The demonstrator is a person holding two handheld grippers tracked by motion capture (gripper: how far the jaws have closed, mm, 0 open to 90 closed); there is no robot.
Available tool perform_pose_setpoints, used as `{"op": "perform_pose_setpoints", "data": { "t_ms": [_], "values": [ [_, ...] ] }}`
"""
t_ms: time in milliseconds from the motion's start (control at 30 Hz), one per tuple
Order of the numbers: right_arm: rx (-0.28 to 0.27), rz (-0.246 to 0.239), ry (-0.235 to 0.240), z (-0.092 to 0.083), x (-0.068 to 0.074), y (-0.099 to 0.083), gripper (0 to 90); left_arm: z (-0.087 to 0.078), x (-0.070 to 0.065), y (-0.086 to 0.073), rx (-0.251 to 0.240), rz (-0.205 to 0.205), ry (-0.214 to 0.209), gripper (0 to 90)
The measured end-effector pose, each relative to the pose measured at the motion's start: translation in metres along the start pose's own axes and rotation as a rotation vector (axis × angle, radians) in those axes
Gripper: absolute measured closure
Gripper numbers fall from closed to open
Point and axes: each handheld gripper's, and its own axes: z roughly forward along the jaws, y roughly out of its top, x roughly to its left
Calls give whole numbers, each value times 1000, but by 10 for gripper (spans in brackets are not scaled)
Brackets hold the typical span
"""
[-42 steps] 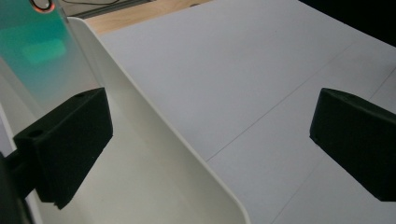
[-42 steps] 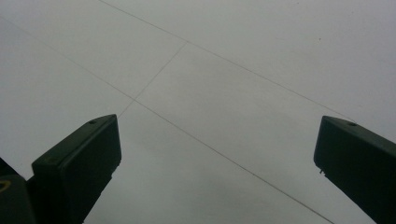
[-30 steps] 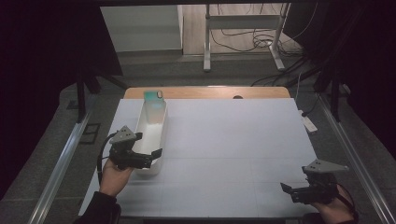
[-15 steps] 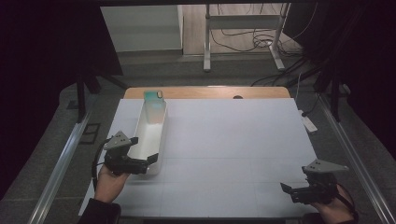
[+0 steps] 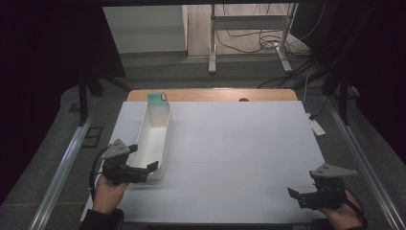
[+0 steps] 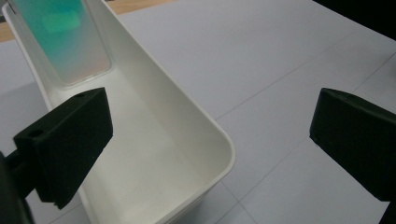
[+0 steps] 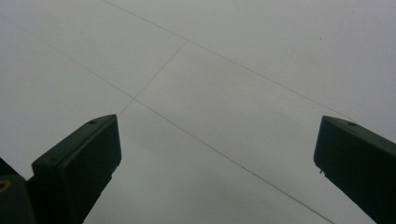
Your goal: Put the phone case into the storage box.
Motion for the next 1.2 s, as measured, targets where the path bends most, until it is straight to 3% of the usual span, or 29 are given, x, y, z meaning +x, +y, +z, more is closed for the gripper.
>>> {"op": "perform_pose_setpoints", "data": {
  "t_ms": [1200],
  "values": [
    [7,-1,-5,1,1,0,7,-31,4,-34,8,-68,64,0]
  ]
}}
